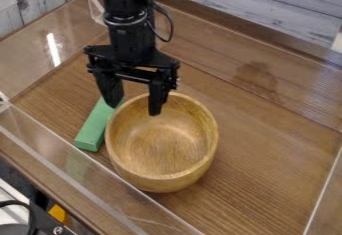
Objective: Put the green block in the brown bowl
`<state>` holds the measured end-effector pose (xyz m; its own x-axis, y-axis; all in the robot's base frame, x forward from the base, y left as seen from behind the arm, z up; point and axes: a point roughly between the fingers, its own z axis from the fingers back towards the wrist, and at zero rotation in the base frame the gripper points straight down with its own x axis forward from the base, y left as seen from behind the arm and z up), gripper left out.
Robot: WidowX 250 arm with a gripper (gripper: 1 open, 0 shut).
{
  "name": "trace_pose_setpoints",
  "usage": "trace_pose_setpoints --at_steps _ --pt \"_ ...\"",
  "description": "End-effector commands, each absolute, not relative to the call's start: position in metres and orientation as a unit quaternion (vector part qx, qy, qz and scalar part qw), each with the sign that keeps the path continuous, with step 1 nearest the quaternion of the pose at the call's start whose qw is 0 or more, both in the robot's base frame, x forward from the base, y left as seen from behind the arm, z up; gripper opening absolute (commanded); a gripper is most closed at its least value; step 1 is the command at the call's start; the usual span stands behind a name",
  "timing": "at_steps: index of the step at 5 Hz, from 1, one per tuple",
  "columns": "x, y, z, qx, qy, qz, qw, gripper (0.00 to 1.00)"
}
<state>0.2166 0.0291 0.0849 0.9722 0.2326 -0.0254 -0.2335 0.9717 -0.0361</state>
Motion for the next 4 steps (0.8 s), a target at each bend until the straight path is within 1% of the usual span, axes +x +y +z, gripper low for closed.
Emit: trace_pose_setpoints --at_steps 1,3,4 --pt "0.222 0.021 0.09 -0.021 -0.008 0.119 0.993 1.0" --pt "0.221 0.033 0.095 -0.023 -0.002 0.06 0.998 1.0" --pt "0.221 0.021 0.089 -0.024 0.0 0.087 0.996 1.0"
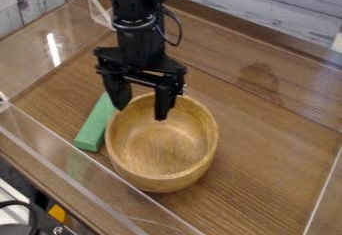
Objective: Put the green block in the brown bowl
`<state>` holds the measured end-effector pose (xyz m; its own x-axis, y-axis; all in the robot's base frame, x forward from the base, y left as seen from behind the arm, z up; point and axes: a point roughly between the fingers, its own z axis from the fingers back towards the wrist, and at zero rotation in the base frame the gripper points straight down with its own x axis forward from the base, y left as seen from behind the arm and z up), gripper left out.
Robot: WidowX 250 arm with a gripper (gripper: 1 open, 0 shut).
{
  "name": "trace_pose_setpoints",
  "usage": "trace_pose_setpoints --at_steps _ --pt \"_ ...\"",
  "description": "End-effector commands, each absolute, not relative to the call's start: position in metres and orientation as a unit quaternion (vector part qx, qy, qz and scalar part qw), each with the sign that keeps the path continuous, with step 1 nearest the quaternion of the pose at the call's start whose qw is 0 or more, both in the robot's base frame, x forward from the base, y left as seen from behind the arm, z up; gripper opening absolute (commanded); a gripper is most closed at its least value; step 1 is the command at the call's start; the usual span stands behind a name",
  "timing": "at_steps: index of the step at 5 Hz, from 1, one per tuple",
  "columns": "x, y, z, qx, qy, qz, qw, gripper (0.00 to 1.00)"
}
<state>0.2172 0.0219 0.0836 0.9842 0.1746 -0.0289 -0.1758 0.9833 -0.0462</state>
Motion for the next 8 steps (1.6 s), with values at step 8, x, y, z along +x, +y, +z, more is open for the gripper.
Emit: trace_pose_setpoints --at_steps 8 --pt "0.205 0.108 0.074 -0.002 -0.007 0.161 0.987 1.0"
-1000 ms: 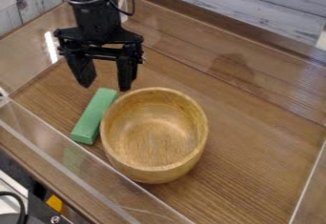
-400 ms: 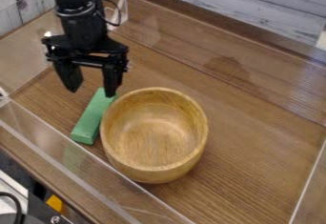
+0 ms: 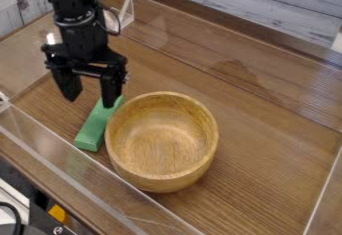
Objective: Put the green block in the brown bowl
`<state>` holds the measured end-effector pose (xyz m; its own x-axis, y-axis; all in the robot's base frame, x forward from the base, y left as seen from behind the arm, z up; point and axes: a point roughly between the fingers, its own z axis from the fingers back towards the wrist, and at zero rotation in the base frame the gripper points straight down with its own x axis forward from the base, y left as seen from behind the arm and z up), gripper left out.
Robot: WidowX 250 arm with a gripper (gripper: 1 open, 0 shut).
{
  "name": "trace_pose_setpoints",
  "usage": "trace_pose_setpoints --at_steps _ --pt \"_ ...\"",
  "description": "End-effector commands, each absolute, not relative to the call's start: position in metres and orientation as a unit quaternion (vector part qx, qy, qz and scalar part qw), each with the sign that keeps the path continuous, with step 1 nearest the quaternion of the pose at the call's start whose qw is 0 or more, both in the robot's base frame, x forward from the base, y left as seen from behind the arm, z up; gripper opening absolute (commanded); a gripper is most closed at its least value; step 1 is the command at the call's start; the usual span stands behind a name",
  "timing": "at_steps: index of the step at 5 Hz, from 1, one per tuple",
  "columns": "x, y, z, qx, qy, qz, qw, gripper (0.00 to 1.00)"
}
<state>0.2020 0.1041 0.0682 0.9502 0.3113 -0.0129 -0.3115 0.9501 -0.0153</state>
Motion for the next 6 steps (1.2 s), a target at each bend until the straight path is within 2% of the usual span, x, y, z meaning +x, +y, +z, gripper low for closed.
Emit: trace_pose_setpoints --at_steps 1,4,5,6 --pt "0.201 0.112 0.064 0.0 -0.002 0.187 0.982 1.0" --pt "0.208 0.123 0.024 0.007 0.012 0.187 0.982 1.0" --pt "0.21 0.127 0.024 0.008 0.015 0.19 0.982 1.0" --pt "0.215 0.128 0.027 0.007 0.016 0.216 0.976 0.0"
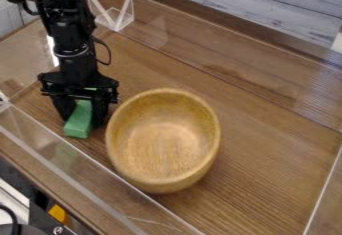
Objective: Put the green block in the brown bowl
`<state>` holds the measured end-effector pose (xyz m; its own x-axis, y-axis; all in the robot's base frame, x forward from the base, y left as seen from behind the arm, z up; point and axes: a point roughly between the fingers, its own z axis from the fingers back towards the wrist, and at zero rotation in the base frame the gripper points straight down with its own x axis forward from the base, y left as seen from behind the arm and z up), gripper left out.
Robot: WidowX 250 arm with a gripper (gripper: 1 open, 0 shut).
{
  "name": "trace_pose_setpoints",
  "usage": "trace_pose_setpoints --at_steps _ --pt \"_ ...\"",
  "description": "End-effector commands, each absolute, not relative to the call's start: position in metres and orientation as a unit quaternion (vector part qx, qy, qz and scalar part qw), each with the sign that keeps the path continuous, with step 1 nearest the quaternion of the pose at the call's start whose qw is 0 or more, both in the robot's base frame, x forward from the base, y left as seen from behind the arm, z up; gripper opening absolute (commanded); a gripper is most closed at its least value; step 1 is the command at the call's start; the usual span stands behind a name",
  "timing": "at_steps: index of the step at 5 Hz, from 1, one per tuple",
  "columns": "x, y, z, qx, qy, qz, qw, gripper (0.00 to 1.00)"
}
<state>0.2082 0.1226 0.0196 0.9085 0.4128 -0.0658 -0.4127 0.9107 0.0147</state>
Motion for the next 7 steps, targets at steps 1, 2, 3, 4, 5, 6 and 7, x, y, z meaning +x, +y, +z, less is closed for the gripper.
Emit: trace_pose_setpoints --at_steps 1,2,3,4,5,6,7 --pt "0.218 0.129 0.037 0.006 0.015 0.238 0.971 0.0" --pt "0.219 0.131 0.043 0.006 0.012 0.22 0.975 0.0" --pt "0.22 0.133 0.047 0.006 0.011 0.201 0.979 0.0" --pt "0.221 0.127 0.051 0.005 0.008 0.202 0.979 0.0" --pt "0.221 0.12 0.055 0.005 0.006 0.203 0.979 0.0" --pt "0.222 0.123 0.059 0.004 0.005 0.203 0.979 0.0" --pt "0.223 0.124 0.062 0.005 0.006 0.202 0.979 0.0"
